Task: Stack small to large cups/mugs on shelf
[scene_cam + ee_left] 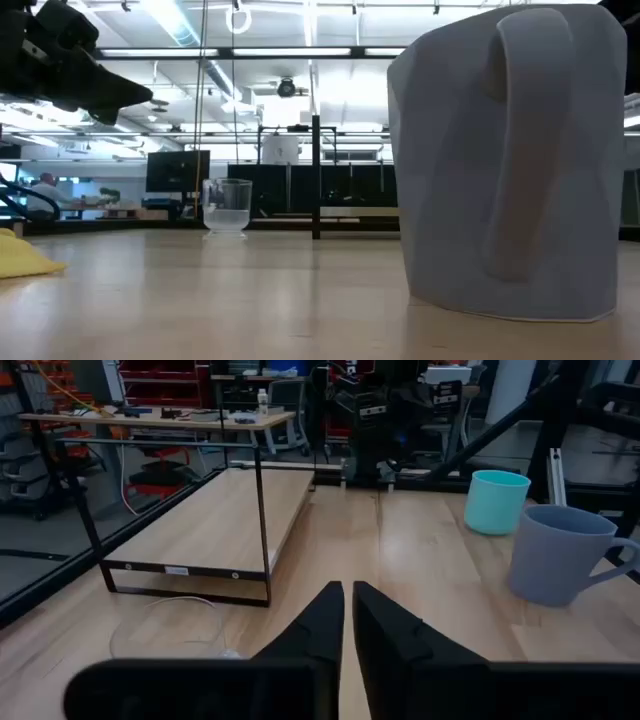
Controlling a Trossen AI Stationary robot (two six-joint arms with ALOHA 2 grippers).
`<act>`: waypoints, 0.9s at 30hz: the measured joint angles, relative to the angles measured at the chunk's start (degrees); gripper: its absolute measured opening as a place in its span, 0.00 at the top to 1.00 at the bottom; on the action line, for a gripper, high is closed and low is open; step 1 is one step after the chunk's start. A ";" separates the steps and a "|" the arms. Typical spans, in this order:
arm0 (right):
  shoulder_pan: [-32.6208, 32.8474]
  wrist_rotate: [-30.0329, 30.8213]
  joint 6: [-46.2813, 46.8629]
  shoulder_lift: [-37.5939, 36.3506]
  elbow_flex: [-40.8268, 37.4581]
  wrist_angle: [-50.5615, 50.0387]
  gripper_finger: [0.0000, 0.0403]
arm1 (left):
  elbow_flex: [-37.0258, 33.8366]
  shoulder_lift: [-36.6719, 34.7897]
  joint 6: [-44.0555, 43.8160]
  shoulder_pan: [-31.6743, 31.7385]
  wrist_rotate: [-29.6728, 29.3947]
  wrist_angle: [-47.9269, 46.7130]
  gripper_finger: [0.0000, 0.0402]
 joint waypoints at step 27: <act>0.02 -0.02 0.00 0.01 0.00 0.00 0.96 | 0.00 0.00 -0.02 0.00 0.00 0.00 0.93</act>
